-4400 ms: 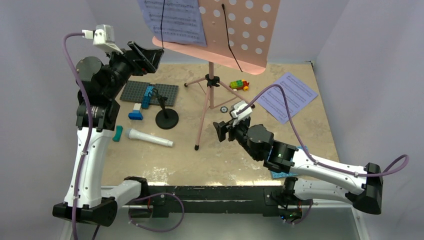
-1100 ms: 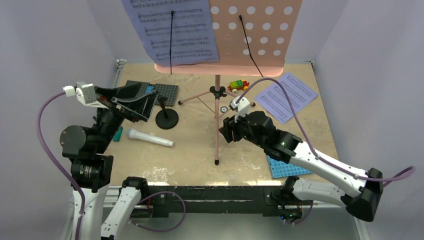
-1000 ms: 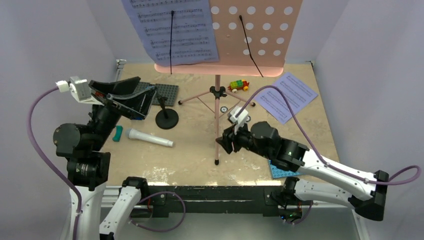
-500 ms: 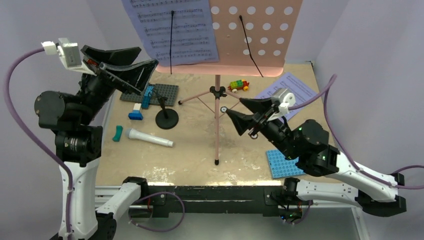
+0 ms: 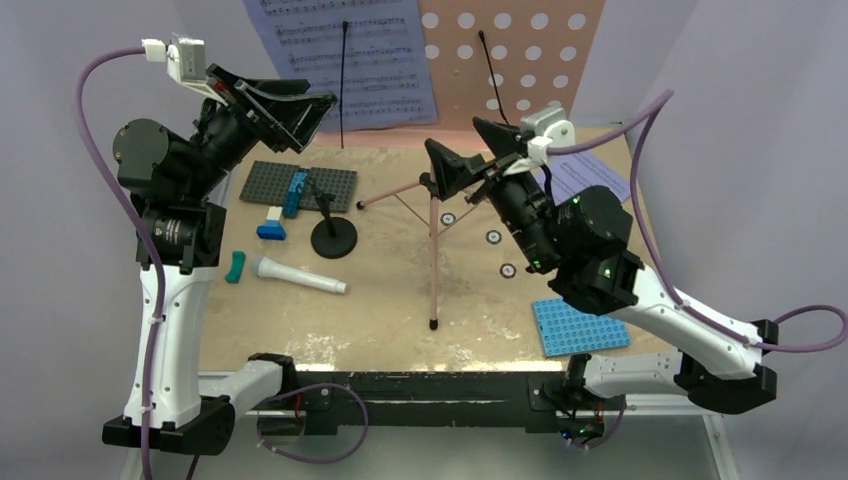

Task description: Pack up the instrument practice props

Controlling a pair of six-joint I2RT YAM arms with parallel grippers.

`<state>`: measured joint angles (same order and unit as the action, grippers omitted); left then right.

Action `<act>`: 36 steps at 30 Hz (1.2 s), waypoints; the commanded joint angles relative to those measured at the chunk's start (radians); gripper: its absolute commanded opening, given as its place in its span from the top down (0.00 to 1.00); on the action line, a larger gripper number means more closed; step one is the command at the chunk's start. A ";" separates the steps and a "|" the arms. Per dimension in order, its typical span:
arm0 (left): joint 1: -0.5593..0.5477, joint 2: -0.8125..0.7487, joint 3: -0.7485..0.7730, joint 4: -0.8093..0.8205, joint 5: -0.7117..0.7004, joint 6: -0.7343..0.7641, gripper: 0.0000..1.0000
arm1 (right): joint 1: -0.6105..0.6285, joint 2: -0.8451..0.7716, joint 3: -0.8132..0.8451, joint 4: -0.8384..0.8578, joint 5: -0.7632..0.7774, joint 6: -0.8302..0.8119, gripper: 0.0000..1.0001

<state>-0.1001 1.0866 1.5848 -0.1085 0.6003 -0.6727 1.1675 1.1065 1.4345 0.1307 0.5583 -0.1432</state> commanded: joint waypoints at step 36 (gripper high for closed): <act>0.000 -0.050 -0.070 0.092 0.067 -0.049 0.17 | -0.176 0.330 0.381 -0.264 -0.033 0.310 0.19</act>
<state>-0.1005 1.0470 1.5223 -0.0608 0.6472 -0.6975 1.0065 1.4380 1.7817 -0.1726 0.5316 0.1616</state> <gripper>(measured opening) 0.833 0.826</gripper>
